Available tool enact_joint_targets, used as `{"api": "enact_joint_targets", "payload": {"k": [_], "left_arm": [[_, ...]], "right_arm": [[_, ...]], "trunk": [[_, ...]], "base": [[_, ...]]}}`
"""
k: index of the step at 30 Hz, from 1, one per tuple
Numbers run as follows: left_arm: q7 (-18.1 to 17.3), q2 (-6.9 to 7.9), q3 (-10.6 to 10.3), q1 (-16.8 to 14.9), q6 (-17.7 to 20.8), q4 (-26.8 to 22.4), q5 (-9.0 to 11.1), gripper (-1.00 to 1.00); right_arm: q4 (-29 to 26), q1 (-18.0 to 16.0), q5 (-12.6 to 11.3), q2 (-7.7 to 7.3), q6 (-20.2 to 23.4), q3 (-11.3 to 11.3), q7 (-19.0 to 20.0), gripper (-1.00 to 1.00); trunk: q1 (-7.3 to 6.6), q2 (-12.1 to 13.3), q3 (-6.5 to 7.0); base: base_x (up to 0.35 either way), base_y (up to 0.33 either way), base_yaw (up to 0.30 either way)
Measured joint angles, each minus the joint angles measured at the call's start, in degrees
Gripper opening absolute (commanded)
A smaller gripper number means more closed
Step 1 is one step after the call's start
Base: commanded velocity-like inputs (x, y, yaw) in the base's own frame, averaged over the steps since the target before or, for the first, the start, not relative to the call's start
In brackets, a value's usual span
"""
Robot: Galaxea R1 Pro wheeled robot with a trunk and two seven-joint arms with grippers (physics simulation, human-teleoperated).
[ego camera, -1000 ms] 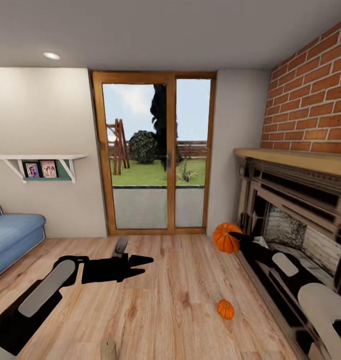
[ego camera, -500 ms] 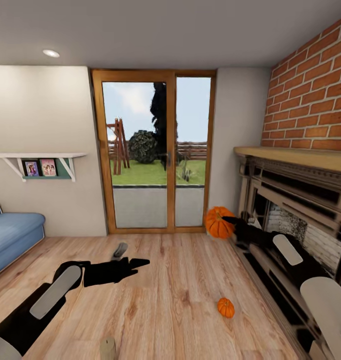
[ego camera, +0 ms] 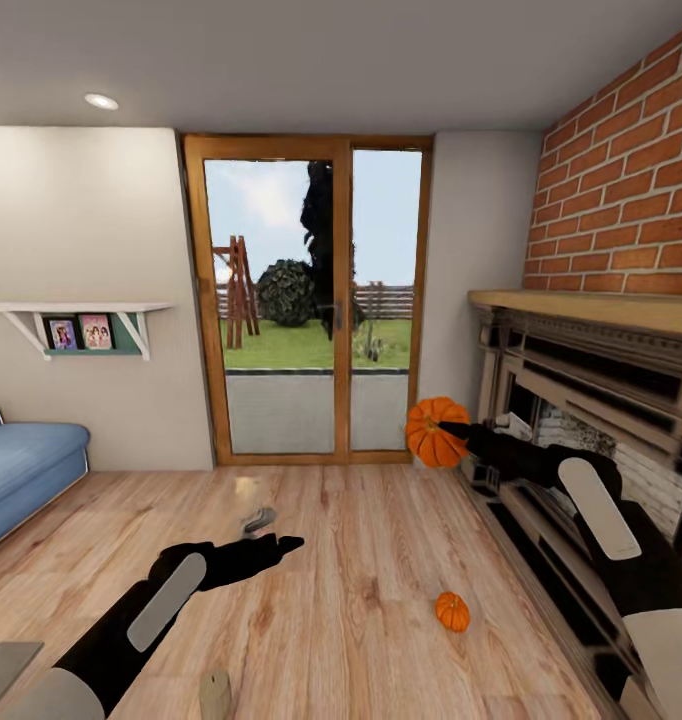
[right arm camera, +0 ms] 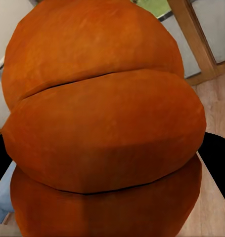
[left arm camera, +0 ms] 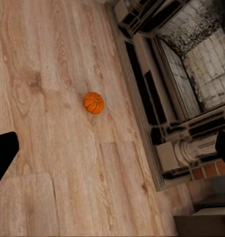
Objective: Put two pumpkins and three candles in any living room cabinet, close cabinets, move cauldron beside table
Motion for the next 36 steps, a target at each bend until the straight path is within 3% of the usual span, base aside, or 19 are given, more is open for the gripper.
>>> {"api": "enact_joint_targets", "payload": {"k": [2,4,7,10,14,15,17,28,36], "left_arm": [[0.7,-0.69,0.1,0.0,-1.1,0.5,-2.2,1.0],[1.3,-1.03,0.1,0.0,-1.4,0.9,-2.9,1.0],[1.6,-1.36,0.2,0.0,-1.9,2.0,-3.3,1.0],[1.5,-1.67,0.2,0.0,-4.8,4.9,-3.3,1.0],[0.9,-2.08,0.3,0.1,-8.1,11.2,-3.1,1.0],[0.8,-2.67,0.0,0.1,-11.1,14.3,-3.3,1.0],[0.7,-3.26,-0.2,0.1,-12.1,15.6,-3.4,1.0],[0.8,-3.68,-0.2,0.1,-12.8,16.1,-3.8,1.0],[0.9,-3.7,-0.2,-0.1,-12.9,15.7,-4.0,1.0]], "right_arm": [[-0.8,0.2,-0.1,0.14,-0.1,0.0,-0.3,-1.0],[-1.3,0.5,0.0,0.25,-0.2,0.0,-0.4,-1.0],[-1.6,0.7,0.0,0.3,-0.2,0.0,-0.4,-1.0],[-1.7,0.7,0.0,0.31,-0.1,0.0,-0.4,-1.0],[-2.3,0.7,-0.1,0.37,0.3,0.0,-0.3,-1.0],[-2.4,0.7,-0.1,0.4,0.4,0.0,-0.3,-1.0],[-2.3,0.7,-0.1,0.43,0.4,0.1,-0.3,-1.0],[-1.4,0.7,-0.2,0.67,0.2,0.2,-0.3,-1.0],[-1.2,0.7,-0.3,0.66,0.2,0.1,-0.3,-1.0]], "trunk": [[0.44,-0.8,-0.36],[0.88,-1.6,-0.72],[1.54,-2.8,-1.26],[2.2,-4.0,-1.8],[3.08,-5.6,-2.52],[3.3,-6.0,-2.7],[3.74,-6.8,-3.06],[6.15,-11.2,-5.03],[6.16,-11.3,-4.91]], "base": [[0.0,0.0,0.0],[0.0,0.0,0.0],[0.0,0.0,0.0],[0.0,0.0,0.0],[0.0,0.0,0.0],[0.0,0.0,0.0],[0.0,0.0,0.0],[0.0,0.0,0.0],[0.0,0.0,-0.165]]}}
